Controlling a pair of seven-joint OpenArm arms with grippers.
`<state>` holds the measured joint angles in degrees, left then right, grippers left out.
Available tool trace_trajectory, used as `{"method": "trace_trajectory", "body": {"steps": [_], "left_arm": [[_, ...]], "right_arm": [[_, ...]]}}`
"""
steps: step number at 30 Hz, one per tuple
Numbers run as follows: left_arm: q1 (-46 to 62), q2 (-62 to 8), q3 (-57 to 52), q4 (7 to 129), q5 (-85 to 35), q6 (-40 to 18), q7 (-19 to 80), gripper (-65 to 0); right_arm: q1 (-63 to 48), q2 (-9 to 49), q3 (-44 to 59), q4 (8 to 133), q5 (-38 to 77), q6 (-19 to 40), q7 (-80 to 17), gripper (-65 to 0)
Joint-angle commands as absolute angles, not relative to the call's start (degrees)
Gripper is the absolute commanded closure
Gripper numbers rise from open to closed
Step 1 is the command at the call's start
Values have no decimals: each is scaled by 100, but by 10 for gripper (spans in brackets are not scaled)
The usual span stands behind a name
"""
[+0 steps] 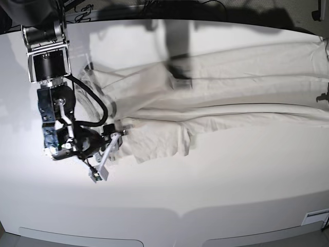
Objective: Fold the T-shirt properly
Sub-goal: 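Move the right gripper to the shirt's folded edge and grasp it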
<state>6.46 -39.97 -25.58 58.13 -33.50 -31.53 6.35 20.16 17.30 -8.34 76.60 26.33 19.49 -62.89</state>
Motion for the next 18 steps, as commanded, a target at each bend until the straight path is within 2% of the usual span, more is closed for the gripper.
{"method": "trace_trajectory", "body": {"steps": [1, 5, 18], "left_arm": [[569, -4174, -2633, 5894, -3435, -3153, 467, 0], [569, -4174, -2633, 5894, -3435, -3151, 464, 0], [569, -4174, -2633, 5894, -3430, -3153, 467, 0]], "right_arm": [[2143, 1761, -652, 7765, 2812, 1949, -6283, -267], [1986, 1763, -239, 7738, 3068, 1951, -6335, -267], [1675, 1586, -226, 7732, 3061, 1949, -6344, -267]]}}
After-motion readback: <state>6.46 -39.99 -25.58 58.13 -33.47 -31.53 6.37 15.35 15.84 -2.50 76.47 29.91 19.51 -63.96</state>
